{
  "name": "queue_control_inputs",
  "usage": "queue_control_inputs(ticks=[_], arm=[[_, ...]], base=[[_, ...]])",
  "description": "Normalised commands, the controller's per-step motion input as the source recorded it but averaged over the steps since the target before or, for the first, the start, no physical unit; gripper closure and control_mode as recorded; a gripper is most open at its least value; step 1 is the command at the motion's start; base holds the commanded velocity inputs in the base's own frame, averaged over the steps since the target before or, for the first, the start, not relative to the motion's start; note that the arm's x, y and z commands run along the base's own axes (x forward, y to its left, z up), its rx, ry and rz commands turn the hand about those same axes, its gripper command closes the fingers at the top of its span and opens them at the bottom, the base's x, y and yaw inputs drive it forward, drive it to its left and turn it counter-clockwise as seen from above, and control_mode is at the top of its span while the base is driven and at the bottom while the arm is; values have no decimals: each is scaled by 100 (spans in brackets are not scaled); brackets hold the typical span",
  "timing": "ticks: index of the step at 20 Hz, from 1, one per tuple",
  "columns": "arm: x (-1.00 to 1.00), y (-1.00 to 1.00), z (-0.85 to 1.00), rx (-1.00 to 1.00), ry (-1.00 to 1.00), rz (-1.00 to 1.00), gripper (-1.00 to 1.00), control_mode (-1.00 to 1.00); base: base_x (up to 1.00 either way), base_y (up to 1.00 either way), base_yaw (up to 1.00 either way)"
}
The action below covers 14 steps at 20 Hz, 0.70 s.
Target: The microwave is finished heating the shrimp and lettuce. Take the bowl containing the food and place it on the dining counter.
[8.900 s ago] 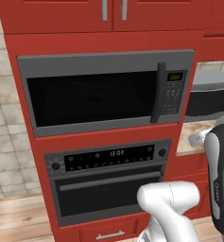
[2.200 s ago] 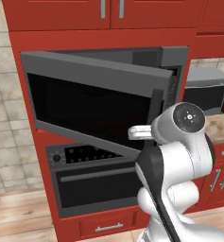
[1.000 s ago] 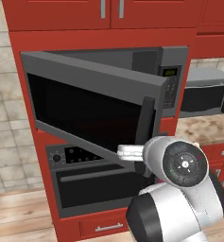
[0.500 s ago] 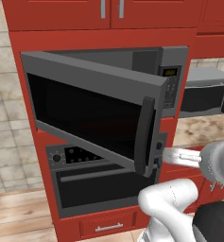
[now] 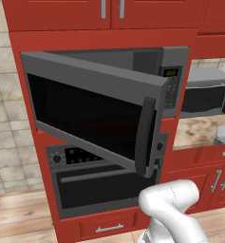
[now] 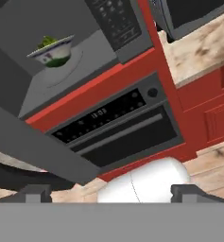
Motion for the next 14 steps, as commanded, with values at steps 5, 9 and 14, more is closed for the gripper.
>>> queue_control_inputs(ticks=[5,9,14], arm=[[98,-43,-28,35,1,20,-100,-100],[99,19,-12,30,3,4,-100,-100],[69,52,-5,24,8,2,-100,-100]], base=[[0,0,0],[0,0,0],[0,0,0]])
